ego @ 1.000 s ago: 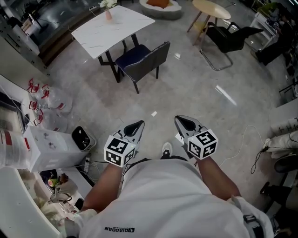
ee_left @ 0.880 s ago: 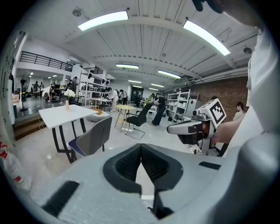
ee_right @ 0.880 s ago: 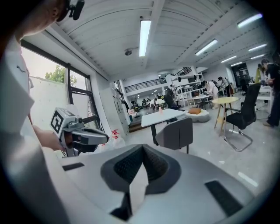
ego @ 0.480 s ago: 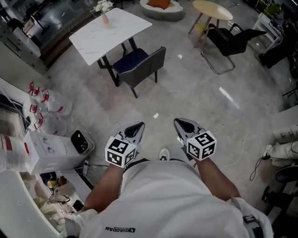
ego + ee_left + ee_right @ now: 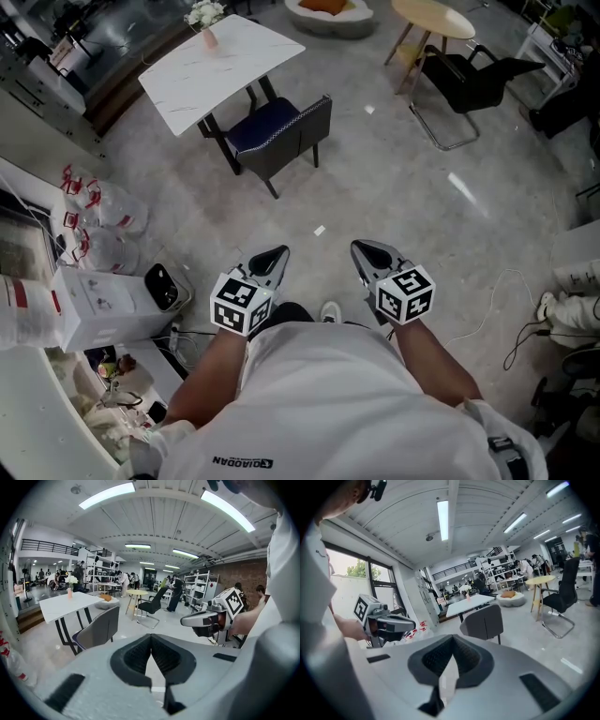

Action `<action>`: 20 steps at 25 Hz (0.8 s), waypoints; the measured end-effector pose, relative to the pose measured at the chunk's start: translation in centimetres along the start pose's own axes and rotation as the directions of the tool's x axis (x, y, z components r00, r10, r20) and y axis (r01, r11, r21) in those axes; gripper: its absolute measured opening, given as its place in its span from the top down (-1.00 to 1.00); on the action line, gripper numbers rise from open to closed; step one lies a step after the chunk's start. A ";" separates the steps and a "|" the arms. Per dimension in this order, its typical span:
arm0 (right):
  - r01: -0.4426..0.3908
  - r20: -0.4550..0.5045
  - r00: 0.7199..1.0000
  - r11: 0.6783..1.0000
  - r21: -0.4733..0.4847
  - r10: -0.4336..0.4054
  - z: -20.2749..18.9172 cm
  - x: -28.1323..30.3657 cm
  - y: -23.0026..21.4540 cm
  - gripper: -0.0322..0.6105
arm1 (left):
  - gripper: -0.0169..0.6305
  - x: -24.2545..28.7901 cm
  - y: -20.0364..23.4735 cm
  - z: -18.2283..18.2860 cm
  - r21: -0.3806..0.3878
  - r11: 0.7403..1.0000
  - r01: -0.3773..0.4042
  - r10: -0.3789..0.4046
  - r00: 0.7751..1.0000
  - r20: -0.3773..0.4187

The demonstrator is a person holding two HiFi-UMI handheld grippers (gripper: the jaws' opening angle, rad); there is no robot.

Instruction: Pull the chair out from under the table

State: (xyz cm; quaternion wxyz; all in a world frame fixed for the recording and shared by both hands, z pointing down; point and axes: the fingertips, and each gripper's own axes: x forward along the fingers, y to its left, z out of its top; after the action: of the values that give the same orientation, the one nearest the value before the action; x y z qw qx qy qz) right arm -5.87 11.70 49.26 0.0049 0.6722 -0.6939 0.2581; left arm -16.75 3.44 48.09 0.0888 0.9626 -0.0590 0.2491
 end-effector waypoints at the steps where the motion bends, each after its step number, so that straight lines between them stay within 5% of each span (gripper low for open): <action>1: 0.000 -0.003 1.000 1.000 0.001 0.000 -0.1 0.2 -0.2 0.88 | 0.93 0.2 0.1 0.1 -0.003 1.000 0.001 -0.001 1.000 0.000; 12: -0.001 -0.066 0.998 0.999 -0.034 -0.001 0.4 3.9 -2.6 0.88 | 0.93 3.8 3.8 0.0 -0.056 0.998 0.011 -0.010 1.000 0.014; 20: 0.019 -0.094 0.995 0.999 -0.046 -0.024 3.3 8.7 -6.7 0.88 | 0.93 8.5 9.9 3.8 -0.057 0.998 0.008 -0.006 1.000 0.028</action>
State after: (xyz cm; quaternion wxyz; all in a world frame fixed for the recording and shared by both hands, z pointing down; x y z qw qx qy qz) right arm 0.66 2.68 51.85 0.0556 0.6664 -0.6913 0.2739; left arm -9.11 -7.57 50.38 0.1162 0.9632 -0.0639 0.2337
